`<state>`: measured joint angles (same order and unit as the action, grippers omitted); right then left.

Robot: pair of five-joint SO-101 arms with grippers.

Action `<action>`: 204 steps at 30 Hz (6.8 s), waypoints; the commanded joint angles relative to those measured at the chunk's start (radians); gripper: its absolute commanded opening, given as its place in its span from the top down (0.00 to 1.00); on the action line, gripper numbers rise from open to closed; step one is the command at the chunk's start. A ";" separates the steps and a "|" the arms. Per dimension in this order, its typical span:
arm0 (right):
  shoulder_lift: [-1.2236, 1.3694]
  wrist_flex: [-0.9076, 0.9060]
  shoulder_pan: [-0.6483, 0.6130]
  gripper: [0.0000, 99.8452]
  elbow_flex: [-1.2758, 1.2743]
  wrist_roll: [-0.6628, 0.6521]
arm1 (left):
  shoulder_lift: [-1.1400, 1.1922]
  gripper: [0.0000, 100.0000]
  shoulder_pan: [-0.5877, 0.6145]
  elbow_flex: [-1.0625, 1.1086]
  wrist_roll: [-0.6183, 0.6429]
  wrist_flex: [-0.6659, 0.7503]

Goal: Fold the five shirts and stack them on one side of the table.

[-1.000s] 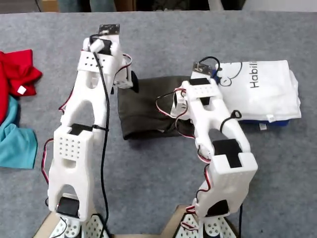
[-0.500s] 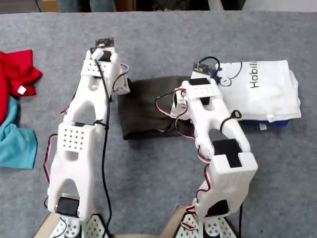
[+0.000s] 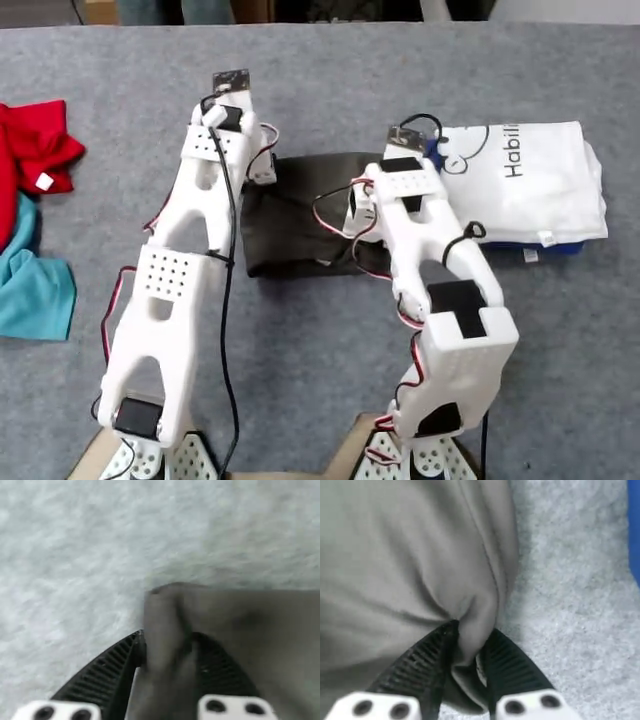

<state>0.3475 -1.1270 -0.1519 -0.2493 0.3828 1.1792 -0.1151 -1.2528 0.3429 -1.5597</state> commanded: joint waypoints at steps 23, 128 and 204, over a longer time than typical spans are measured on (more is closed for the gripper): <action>-0.529 -0.155 0.077 0.99 0.087 -0.118 | -0.100 0.97 -0.120 -0.417 0.025 0.032; 0.302 -0.638 -0.028 0.98 1.684 -0.322 | -0.278 0.80 1.198 0.134 -0.562 0.092; -0.039 -0.641 0.078 0.92 1.182 -0.690 | -1.613 0.75 0.177 1.560 -0.563 0.299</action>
<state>0.4657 -1.7622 -0.0215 1.0840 -0.2570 -0.4411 -0.0829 0.2447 -0.2171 -1.2774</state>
